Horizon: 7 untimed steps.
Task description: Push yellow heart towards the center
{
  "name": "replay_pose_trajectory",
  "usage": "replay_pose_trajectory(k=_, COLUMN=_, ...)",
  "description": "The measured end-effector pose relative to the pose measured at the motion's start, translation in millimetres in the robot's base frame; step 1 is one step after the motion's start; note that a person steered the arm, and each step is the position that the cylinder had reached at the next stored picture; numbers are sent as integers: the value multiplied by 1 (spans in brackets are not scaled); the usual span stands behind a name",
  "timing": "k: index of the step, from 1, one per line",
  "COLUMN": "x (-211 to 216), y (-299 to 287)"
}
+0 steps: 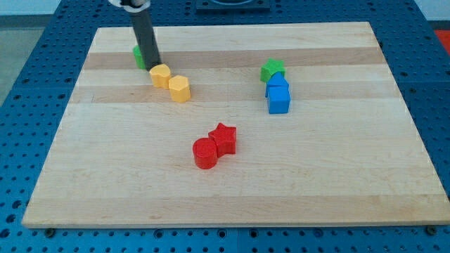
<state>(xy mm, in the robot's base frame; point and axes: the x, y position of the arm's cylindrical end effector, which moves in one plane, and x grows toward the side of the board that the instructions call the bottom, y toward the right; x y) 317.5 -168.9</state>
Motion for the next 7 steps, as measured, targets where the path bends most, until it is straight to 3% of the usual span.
replay_pose_trajectory(k=3, x=48, y=-35)
replay_pose_trajectory(k=7, x=21, y=39)
